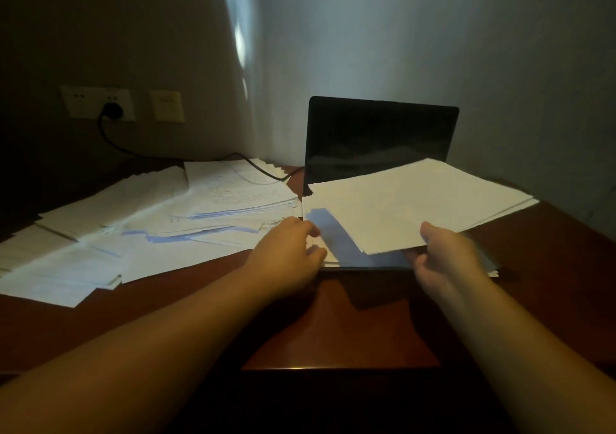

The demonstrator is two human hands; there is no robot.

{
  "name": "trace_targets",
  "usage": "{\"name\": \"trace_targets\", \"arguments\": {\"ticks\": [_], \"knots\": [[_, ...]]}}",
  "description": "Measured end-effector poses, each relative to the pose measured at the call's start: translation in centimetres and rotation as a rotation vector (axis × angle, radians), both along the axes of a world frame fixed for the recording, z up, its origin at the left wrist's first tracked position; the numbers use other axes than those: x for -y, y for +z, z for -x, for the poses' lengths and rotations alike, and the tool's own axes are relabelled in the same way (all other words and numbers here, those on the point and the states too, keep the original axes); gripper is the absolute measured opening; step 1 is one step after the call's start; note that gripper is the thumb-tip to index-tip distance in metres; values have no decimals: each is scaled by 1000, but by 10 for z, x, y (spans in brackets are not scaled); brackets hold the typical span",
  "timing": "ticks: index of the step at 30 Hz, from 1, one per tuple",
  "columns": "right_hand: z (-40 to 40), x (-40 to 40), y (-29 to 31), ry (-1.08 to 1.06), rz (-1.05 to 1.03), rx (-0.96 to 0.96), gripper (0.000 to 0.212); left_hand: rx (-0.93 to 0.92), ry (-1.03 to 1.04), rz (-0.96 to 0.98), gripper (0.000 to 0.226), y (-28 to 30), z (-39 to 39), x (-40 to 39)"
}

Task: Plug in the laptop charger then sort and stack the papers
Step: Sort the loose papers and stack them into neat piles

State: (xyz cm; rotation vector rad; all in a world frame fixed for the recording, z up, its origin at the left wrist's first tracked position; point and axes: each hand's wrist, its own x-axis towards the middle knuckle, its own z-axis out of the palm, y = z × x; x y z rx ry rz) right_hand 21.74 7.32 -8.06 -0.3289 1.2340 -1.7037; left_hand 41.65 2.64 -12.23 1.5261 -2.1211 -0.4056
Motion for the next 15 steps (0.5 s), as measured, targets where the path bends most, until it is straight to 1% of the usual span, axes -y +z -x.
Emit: {"name": "trace_targets", "arguments": {"ticks": [4,7,9,10,12,14,15], "knots": [[-8,-4,3,-2,-20,-22,36,177,-86,62,47,-9,9,-3],[-15,-3,4,-23,-55,-36,37,250,-115,87,46,-8,13,0],[-19,-2,3,-47,-57,-29,31,244,-119,108,47,-8,15,0],[-20,-2,2,-41,-57,-28,24,232,-111,109,50,-8,15,1],[-23,-3,0,19,-55,-18,11,179,-95,98,58,-9,15,2],[-23,-3,-4,79,-59,-37,14,119,-89,72,71,-10,14,3],[-23,-5,-5,97,-71,-54,21,93,-91,64,80,-10,14,3]]}}
